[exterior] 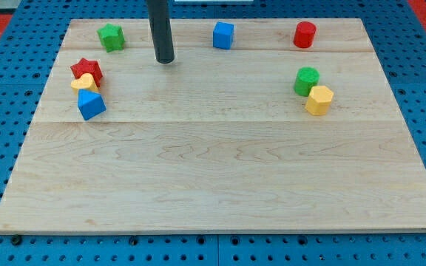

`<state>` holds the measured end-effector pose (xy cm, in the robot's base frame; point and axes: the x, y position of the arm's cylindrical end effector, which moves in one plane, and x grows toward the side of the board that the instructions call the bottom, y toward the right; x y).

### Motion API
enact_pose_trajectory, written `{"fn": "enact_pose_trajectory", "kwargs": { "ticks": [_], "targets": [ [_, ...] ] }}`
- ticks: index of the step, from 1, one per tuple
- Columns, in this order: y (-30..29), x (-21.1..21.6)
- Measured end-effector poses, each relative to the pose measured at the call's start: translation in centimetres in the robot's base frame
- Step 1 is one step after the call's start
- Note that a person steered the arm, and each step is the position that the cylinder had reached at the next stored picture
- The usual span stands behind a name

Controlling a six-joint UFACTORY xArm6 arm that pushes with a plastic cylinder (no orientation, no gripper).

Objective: Separate the hexagon and green circle

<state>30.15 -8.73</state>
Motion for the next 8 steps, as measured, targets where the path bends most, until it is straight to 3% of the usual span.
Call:
{"fn": "enact_pose_trajectory", "kwargs": {
  "ticks": [1, 2, 3, 5, 6, 8],
  "targets": [
    [-0.7, 0.0],
    [-6.1, 0.1],
    [-0.7, 0.5],
    [24.6, 2.0],
    [26.7, 5.0],
    [27.9, 6.8]
  ]
}}
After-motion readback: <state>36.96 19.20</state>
